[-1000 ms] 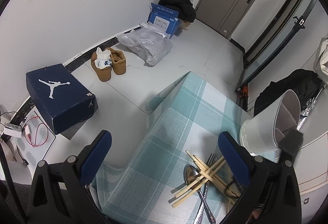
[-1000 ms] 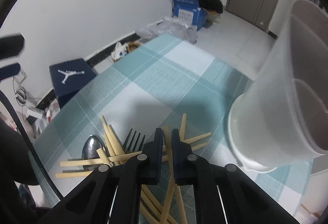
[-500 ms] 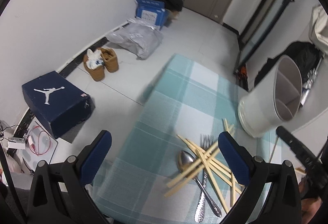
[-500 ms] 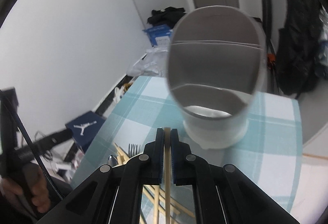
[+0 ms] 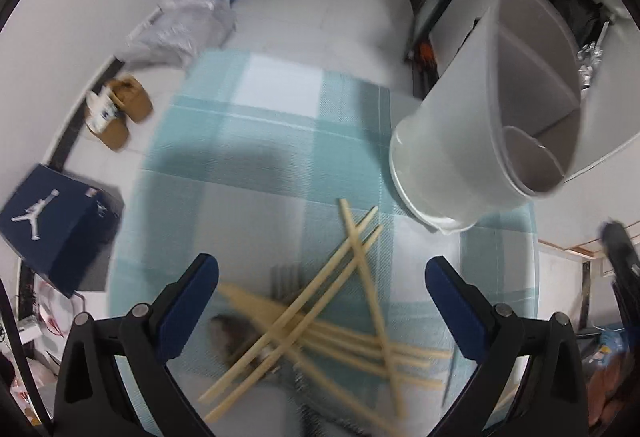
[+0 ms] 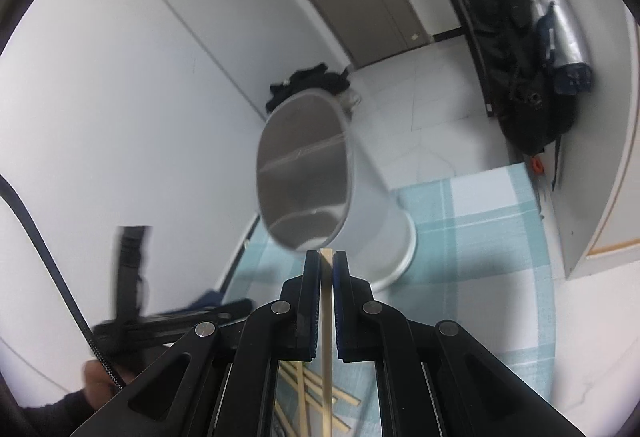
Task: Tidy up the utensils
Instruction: 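Grasp a second chopstick with the left gripper while the right gripper lifts its chopstick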
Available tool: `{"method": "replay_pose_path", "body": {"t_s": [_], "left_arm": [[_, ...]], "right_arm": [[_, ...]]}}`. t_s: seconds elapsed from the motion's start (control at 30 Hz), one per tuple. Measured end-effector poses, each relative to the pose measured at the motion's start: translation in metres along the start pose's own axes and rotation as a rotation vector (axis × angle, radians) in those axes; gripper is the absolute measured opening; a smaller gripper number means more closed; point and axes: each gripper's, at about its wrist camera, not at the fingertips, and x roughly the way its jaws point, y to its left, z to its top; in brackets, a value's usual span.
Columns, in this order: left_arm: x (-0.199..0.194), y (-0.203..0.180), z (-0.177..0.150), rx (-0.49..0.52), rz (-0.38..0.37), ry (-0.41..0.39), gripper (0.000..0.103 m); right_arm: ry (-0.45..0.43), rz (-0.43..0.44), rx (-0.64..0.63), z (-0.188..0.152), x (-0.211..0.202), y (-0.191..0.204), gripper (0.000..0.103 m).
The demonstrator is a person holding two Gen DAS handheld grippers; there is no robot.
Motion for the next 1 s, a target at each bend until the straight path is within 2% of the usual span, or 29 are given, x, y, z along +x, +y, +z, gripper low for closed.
{"method": "replay_pose_path", "body": {"t_s": [0.03,0.2,0.4,0.47,0.53,0.6,0.63,0.7,0.73,0.77,0.83,1.0], "left_arm": [[0.006,0.0,0.003,-0.014,0.01,0.009,0.099],[0.018,0.005,0.008,-0.07,0.02,0.035,0.083],[0.031,-0.003,0.015,-0.106,0.035,0.062,0.06],[0.035,-0.003,0.019,-0.117,0.056,0.065,0.049],[0.034,-0.003,0.02,-0.127,0.063,0.051,0.047],[0.034,-0.005,0.021,-0.129,0.082,0.043,0.041],[0.034,-0.006,0.022,-0.13,0.087,0.042,0.033],[0.035,-0.007,0.023,-0.135,0.102,0.036,0.022],[0.036,-0.008,0.023,-0.141,0.106,0.038,0.013],[0.036,-0.008,0.023,-0.147,0.108,0.04,0.009],[0.037,-0.008,0.024,-0.161,0.104,0.041,0.004],[0.033,-0.006,0.024,-0.181,0.085,0.018,0.002]], "right_arm": [[-0.011,0.002,0.003,0.003,-0.005,-0.003,0.005],[-0.055,0.01,0.0,0.009,-0.015,-0.008,0.005],[-0.047,0.012,0.02,0.011,-0.021,-0.023,0.005],[-0.047,0.019,0.032,0.011,-0.024,-0.026,0.005],[-0.051,0.027,0.036,0.01,-0.026,-0.027,0.005],[-0.06,0.036,0.036,0.01,-0.031,-0.024,0.005],[-0.063,0.039,0.035,0.01,-0.034,-0.023,0.005],[-0.072,0.042,0.024,0.01,-0.037,-0.019,0.005],[-0.076,0.042,0.02,0.01,-0.038,-0.018,0.005],[-0.079,0.039,0.014,0.01,-0.039,-0.017,0.005],[-0.082,0.036,0.013,0.01,-0.038,-0.017,0.005],[-0.083,0.028,0.012,0.009,-0.038,-0.016,0.005]]}}
